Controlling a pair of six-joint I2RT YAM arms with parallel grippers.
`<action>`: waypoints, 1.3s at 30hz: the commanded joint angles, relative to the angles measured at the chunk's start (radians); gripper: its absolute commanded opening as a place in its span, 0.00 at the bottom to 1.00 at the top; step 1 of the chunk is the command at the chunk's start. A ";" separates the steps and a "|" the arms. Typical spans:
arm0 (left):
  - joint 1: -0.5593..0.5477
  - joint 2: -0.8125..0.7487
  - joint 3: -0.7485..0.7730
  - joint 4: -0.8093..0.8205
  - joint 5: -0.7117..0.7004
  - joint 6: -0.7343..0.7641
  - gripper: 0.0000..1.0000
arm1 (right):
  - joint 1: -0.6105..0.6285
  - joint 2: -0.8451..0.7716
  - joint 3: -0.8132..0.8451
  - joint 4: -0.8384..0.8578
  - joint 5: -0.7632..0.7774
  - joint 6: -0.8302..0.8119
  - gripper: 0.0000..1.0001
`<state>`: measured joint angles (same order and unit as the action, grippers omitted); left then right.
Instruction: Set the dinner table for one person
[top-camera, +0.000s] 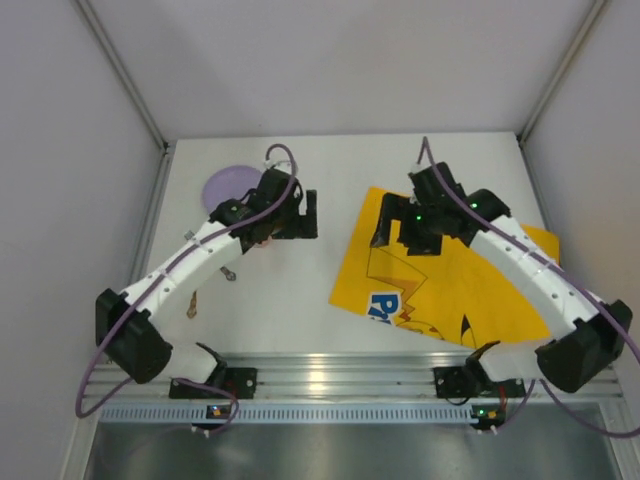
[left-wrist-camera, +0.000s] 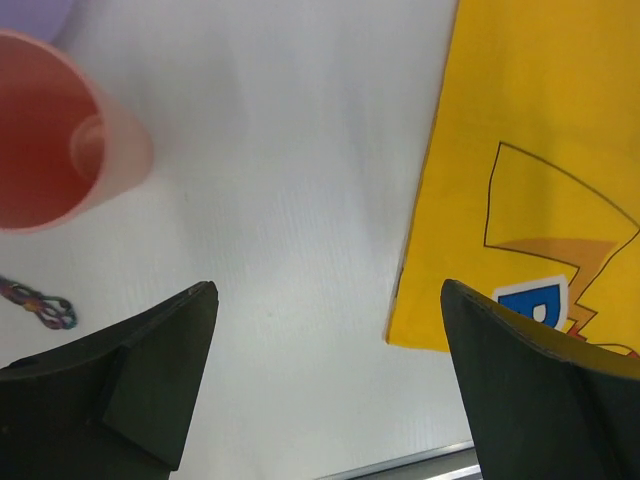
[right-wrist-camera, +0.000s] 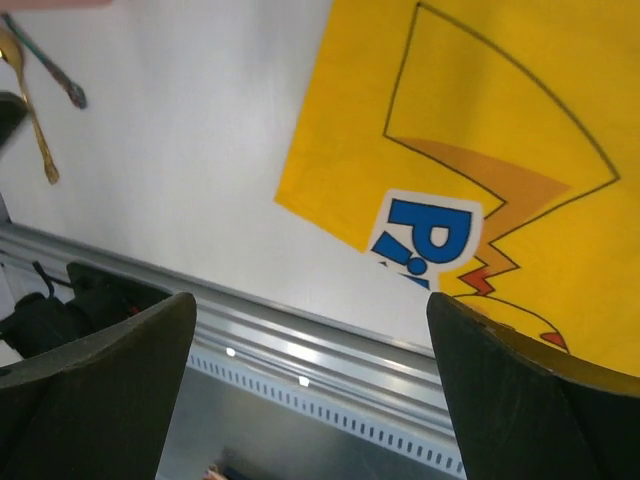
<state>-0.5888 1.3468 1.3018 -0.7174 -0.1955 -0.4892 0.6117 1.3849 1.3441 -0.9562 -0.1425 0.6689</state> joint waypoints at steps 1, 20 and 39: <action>-0.067 0.108 -0.041 0.081 0.033 -0.011 0.98 | -0.137 -0.177 -0.016 -0.093 0.121 -0.020 1.00; -0.154 0.807 0.392 0.185 0.180 0.063 0.94 | -0.320 -0.540 -0.034 -0.418 0.288 -0.023 1.00; -0.161 0.987 0.584 -0.005 0.048 0.043 0.00 | -0.323 -0.457 -0.071 -0.337 0.281 -0.077 1.00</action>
<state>-0.8028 2.3405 1.9255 -0.6037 -0.0525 -0.4252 0.3027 0.9195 1.2800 -1.3258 0.1539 0.6189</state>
